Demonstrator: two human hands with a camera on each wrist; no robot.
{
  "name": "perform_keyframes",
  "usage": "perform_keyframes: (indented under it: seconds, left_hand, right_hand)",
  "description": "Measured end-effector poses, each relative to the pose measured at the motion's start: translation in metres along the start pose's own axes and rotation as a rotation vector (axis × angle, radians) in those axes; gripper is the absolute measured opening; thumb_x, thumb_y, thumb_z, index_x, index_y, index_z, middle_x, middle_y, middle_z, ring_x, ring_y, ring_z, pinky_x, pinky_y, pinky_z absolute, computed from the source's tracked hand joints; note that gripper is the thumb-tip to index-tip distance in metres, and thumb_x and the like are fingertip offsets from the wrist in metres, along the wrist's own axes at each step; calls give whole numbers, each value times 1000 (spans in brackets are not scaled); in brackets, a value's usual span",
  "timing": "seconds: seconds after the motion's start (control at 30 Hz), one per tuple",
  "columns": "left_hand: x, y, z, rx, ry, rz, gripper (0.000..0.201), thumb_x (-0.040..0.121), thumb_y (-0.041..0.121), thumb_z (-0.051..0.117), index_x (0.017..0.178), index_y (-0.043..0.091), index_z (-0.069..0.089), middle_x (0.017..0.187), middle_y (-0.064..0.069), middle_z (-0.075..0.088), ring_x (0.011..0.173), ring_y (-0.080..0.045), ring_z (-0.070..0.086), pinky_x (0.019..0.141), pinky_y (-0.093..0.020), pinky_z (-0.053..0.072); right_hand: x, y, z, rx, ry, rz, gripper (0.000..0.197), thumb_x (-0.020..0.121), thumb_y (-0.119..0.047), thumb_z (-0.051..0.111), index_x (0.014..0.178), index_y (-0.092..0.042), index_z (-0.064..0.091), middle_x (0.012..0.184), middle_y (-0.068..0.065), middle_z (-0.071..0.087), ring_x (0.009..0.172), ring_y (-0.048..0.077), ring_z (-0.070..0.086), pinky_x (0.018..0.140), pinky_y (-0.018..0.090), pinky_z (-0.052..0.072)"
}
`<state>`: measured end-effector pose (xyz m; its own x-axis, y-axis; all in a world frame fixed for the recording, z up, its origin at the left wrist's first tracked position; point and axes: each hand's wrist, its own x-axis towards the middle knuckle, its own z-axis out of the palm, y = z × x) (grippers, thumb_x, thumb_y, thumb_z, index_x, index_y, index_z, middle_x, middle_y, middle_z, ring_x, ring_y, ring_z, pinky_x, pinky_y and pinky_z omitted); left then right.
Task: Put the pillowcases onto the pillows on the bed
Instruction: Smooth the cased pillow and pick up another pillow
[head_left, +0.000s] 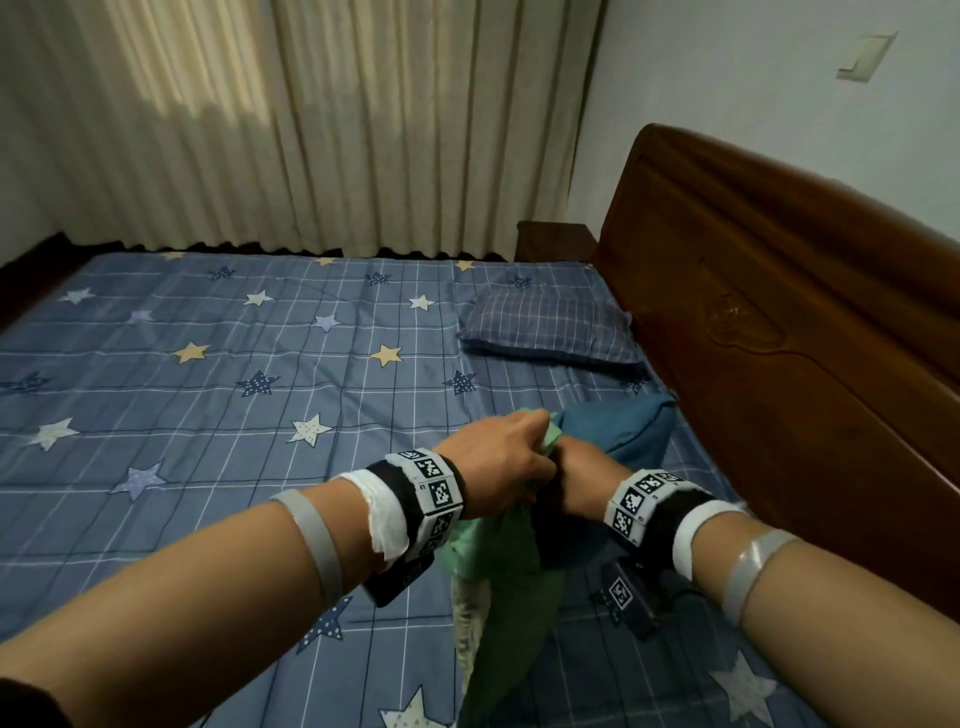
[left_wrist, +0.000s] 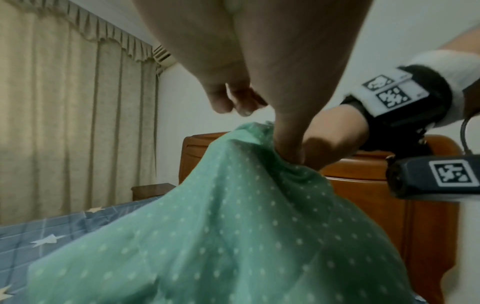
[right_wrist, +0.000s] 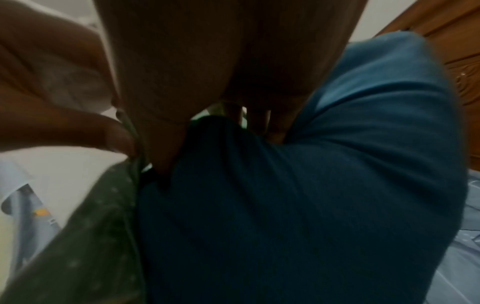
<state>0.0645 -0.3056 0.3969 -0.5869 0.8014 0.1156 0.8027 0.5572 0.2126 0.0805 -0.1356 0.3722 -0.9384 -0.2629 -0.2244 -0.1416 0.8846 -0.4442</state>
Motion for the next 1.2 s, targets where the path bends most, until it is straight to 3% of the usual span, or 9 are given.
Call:
perform_keyframes:
  seconds: [0.1, 0.17, 0.33, 0.43, 0.57, 0.7, 0.87, 1.03, 1.2]
  left_hand:
    - [-8, -5, 4, 224, -80, -65, 17, 97, 39, 50, 108, 29, 59, 88, 0, 63, 77, -27, 62, 63, -36, 53]
    - [-14, -9, 7, 203, -65, -117, 19, 99, 36, 45, 106, 26, 60, 86, -2, 66, 74, -28, 64, 63, -36, 53]
    - [-20, -17, 19, 56, 42, -132, 13, 89, 20, 55, 93, 18, 68, 87, -2, 70, 72, -22, 62, 67, -34, 55]
    - [-34, -20, 34, -147, 183, -257, 9, 86, 13, 59, 92, 19, 58, 83, -3, 67, 68, -21, 57, 64, -34, 51]
    - [-45, -15, 46, -576, 217, -442, 38, 86, 16, 60, 115, 20, 36, 74, -3, 64, 61, -18, 58, 56, -32, 48]
    - [-44, -5, 49, -925, 197, -531, 53, 74, 13, 64, 116, 18, 33, 74, -4, 54, 65, -19, 53, 62, -40, 48]
    - [-43, -7, 52, -797, 170, -589, 70, 74, 22, 78, 123, 22, 29, 93, -2, 67, 84, -18, 67, 78, -40, 58]
    - [-43, -5, 61, -450, 279, -743, 78, 78, 29, 75, 134, 18, 22, 96, -6, 69, 87, -26, 68, 76, -41, 56]
    - [-39, -8, 59, -301, 256, -840, 66, 79, 46, 71, 128, 22, 33, 99, 0, 69, 92, -25, 68, 77, -38, 55]
  right_hand:
    - [9, -2, 1, 63, -9, -114, 65, 68, -34, 74, 126, -19, 49, 115, 1, 62, 104, 13, 60, 91, 31, 51]
    - [15, 0, 4, 11, -38, -116, 72, 65, -32, 76, 128, -16, 45, 120, 4, 58, 110, 17, 58, 97, 33, 49]
    - [27, -12, 16, -121, -34, -101, 59, 80, -10, 65, 133, -12, 41, 130, 11, 56, 121, 28, 54, 104, 35, 43]
    - [30, -17, 22, -113, 29, -99, 41, 83, -8, 59, 122, -14, 47, 115, 12, 64, 108, 30, 61, 89, 34, 49]
    - [39, -22, 33, 38, 184, -68, 31, 78, -16, 68, 106, -21, 55, 92, -2, 68, 87, 19, 66, 75, 30, 53]
    - [54, -28, 28, 25, 334, 11, 35, 79, -6, 63, 93, -22, 35, 86, 0, 49, 70, 19, 53, 57, 31, 43]
    - [52, -35, 24, -180, 222, -84, 33, 79, -15, 65, 96, -34, 44, 100, -5, 40, 73, 22, 58, 65, 43, 55]
    - [51, -39, 20, -238, 97, -186, 53, 74, -13, 57, 119, -40, 54, 110, -10, 60, 98, 19, 61, 83, 41, 53]
    - [45, -42, 13, -355, 85, -199, 22, 75, -23, 55, 85, -34, 39, 94, -6, 65, 86, 27, 61, 71, 40, 52]
